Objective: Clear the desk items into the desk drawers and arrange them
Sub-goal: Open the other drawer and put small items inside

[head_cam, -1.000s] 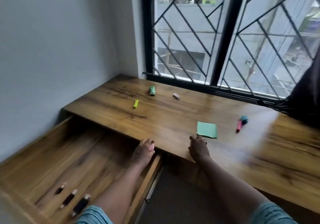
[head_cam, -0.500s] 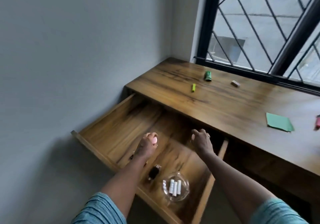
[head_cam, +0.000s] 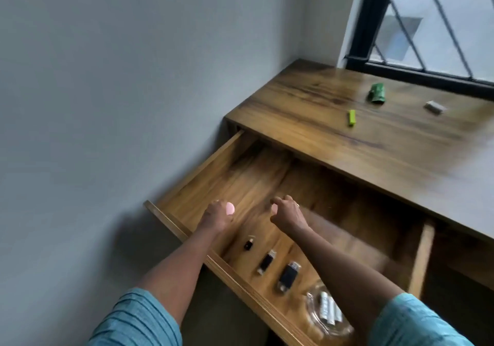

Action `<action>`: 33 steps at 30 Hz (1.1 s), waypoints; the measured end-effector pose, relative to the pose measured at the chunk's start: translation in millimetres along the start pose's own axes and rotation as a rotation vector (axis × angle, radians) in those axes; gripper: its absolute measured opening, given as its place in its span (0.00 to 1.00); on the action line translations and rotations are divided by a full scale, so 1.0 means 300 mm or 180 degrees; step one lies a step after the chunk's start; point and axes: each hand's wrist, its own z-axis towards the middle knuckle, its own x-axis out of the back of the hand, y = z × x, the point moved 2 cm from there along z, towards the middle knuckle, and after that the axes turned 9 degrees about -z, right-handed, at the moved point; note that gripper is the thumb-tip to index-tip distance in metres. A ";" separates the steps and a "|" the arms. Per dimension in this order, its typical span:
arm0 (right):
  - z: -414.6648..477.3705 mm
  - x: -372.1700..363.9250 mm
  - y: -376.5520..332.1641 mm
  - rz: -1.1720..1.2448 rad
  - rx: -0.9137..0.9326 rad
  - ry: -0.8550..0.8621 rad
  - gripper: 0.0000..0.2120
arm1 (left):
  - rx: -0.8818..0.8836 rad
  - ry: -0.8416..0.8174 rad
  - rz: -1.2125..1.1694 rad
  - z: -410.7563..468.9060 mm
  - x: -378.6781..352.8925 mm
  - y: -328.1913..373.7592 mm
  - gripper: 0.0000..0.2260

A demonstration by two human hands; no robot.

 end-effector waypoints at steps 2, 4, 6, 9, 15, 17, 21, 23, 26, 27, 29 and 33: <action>0.049 -0.045 -0.043 0.0099 0.0035 -0.0114 0.22 | 0.0128 -0.0146 0.0094 0.043 0.019 -0.028 0.20; 0.090 -0.095 -0.084 0.0145 0.0084 -0.0251 0.22 | 0.0251 -0.0262 0.0148 0.091 0.040 -0.055 0.23; 0.117 -0.136 -0.117 0.0153 0.0130 -0.0356 0.22 | 0.0331 -0.0349 0.0210 0.136 0.053 -0.077 0.23; 0.134 -0.179 -0.153 0.0124 0.0165 -0.0405 0.22 | 0.0361 -0.0423 0.0354 0.185 0.060 -0.105 0.20; 0.142 -0.227 -0.206 -0.0134 0.0385 -0.0495 0.25 | 0.0178 -0.0560 0.0859 0.255 0.068 -0.143 0.20; 0.142 -0.228 -0.226 -0.0210 0.0388 -0.0442 0.27 | 0.0077 -0.0659 0.1014 0.269 0.073 -0.155 0.20; 0.135 -0.232 -0.273 -0.0254 0.0268 -0.0380 0.27 | -0.0092 -0.0853 0.1139 0.278 0.082 -0.171 0.18; 0.124 -0.245 -0.296 -0.0338 0.0271 -0.0400 0.26 | -0.0155 -0.0912 0.1119 0.272 0.076 -0.188 0.17; 0.095 -0.276 -0.327 -0.0371 0.0216 -0.0415 0.25 | -0.0220 -0.0929 0.0987 0.268 0.070 -0.216 0.18; 0.082 -0.288 -0.332 -0.0338 0.0156 -0.0411 0.25 | -0.0231 -0.0943 0.0938 0.268 0.068 -0.220 0.19; 0.052 -0.320 -0.347 -0.0286 0.0016 -0.0385 0.26 | -0.0264 -0.0971 0.0844 0.269 0.069 -0.234 0.22; 0.014 -0.356 -0.371 -0.0253 -0.0193 -0.0298 0.25 | -0.0322 -0.0995 0.0740 0.268 0.068 -0.250 0.24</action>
